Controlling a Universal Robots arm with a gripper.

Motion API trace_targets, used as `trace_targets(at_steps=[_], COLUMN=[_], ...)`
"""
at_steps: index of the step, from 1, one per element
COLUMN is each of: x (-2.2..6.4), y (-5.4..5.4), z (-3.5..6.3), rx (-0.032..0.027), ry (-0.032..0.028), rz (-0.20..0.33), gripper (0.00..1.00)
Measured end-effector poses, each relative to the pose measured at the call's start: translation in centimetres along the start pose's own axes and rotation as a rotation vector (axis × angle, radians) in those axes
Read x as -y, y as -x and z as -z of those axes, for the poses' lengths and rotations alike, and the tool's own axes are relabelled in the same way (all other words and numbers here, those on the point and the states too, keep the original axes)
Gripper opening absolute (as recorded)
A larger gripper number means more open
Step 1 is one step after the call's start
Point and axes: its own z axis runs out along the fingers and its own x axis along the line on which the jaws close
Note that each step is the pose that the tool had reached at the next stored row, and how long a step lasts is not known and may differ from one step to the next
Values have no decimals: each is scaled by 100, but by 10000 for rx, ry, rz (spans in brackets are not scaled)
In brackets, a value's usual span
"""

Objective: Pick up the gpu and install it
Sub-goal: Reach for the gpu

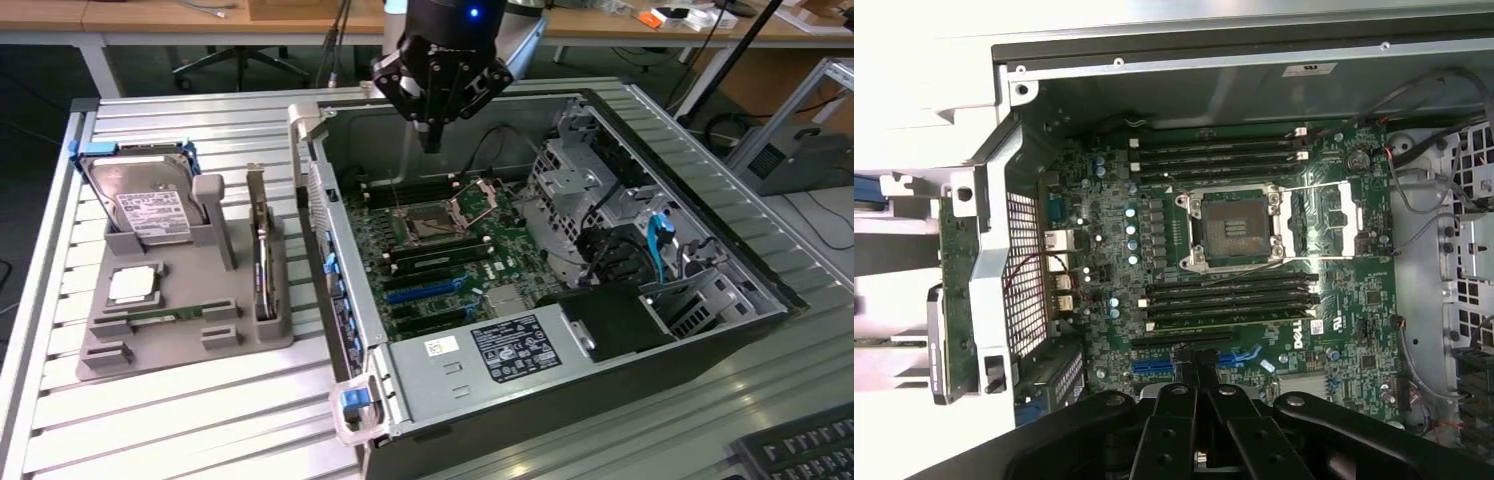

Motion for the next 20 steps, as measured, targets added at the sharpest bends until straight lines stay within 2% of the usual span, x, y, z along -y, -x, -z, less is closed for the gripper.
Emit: trace_targets(at_steps=[20], x=[4], y=[-52], z=[-1], rx=[-1], ry=[-1], rz=[-1], gripper=[10])
